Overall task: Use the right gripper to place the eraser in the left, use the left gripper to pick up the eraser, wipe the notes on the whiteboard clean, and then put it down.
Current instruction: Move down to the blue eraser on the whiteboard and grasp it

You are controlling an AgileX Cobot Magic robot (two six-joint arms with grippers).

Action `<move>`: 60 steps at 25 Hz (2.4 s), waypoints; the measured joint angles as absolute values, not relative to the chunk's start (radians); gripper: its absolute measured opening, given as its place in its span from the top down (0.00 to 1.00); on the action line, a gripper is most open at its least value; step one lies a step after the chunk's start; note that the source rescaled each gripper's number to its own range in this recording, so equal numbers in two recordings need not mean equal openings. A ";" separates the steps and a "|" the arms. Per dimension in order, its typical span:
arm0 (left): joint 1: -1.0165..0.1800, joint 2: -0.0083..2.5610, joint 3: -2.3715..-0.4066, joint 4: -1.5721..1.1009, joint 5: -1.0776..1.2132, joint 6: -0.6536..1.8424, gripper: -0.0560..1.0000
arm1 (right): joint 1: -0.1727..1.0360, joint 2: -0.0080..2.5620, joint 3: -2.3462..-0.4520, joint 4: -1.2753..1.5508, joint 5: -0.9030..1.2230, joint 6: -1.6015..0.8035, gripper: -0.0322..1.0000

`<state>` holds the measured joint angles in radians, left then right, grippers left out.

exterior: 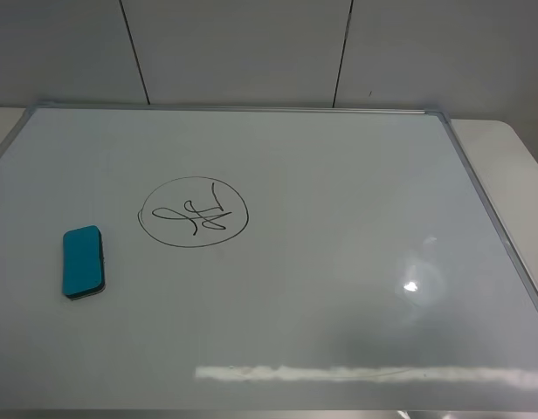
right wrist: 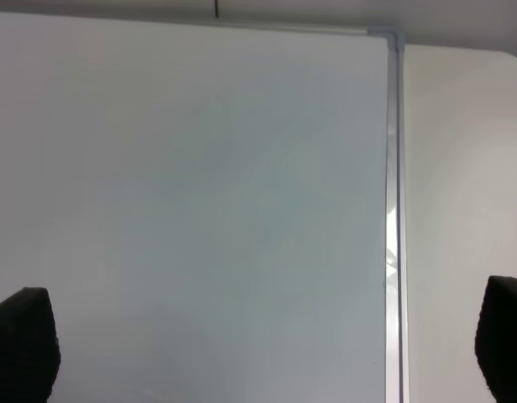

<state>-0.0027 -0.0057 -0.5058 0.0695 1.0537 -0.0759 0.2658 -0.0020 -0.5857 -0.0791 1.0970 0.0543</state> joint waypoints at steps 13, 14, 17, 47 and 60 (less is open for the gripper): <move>-0.003 -0.006 -0.506 0.070 1.054 -0.076 0.02 | 0.026 -0.002 -0.517 -0.065 1.081 -0.030 0.00; -0.003 -0.006 -0.506 0.070 1.054 -0.076 0.02 | 0.026 -0.002 -0.517 -0.064 1.081 -0.030 0.00; -0.003 -0.006 -0.506 0.070 1.054 -0.076 0.02 | 0.026 -0.002 -0.517 -0.063 1.081 -0.032 0.00; -0.003 -0.006 -0.506 0.070 1.054 -0.076 0.02 | 0.026 -0.002 -0.517 -0.063 1.081 -0.032 0.00; -0.003 -0.006 -0.506 0.070 1.054 -0.076 0.02 | 0.026 -0.002 -0.517 -0.063 1.081 -0.032 0.00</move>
